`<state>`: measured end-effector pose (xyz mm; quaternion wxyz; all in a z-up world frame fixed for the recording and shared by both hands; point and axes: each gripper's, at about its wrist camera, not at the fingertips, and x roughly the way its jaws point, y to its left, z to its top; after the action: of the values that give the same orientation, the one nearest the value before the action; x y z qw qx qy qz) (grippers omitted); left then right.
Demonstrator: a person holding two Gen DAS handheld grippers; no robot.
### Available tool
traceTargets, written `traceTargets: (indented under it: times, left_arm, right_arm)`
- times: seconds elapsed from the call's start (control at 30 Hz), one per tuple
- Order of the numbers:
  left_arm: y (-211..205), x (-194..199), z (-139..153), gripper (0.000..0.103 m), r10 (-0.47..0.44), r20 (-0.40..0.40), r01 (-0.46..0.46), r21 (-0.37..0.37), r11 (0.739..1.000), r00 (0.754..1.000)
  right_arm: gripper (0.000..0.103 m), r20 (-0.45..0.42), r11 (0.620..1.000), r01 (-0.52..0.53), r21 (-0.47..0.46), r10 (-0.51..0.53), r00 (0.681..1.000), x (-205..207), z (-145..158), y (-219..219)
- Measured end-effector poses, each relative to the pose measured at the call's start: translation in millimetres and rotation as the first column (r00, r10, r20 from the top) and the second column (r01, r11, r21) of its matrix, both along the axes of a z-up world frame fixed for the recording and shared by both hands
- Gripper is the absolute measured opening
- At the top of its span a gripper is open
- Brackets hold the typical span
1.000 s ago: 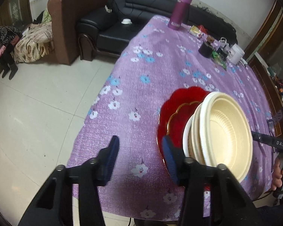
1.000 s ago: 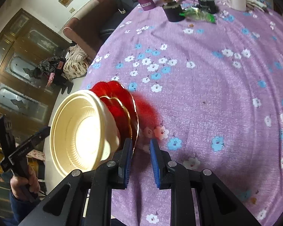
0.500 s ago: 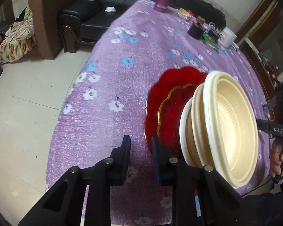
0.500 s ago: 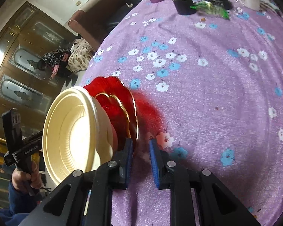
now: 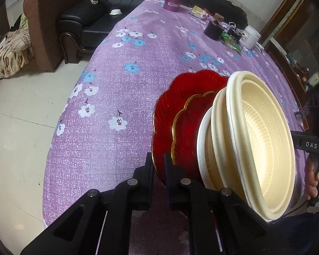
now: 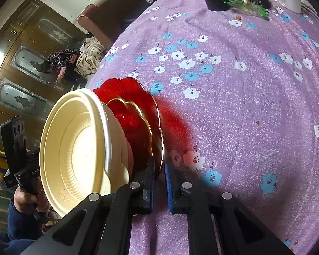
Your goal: Organize plates and bowls
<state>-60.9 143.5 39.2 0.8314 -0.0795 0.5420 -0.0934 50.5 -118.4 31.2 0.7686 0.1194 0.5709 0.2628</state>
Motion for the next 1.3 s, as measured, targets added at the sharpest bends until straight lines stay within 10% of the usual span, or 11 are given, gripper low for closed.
traceTargets:
  times: [0.67, 1.3]
  left_arm:
    - [-41.7, 11.4, 9.3, 0.007, -0.073, 0.011, 0.072, 0.061, 0.995, 0.997]
    - [-202.2, 40.4, 5.7, 0.007, -0.335, 0.007, 0.334, 0.071, 0.940, 0.942]
  right_arm:
    - [0.010, -0.043, 0.994, 0.092, 0.054, -0.089, 0.995, -16.8, 2.6, -38.4]
    - [0.010, -0.039, 0.922, 0.382, 0.054, -0.381, 0.924, -52.8, 10.8, -188.8]
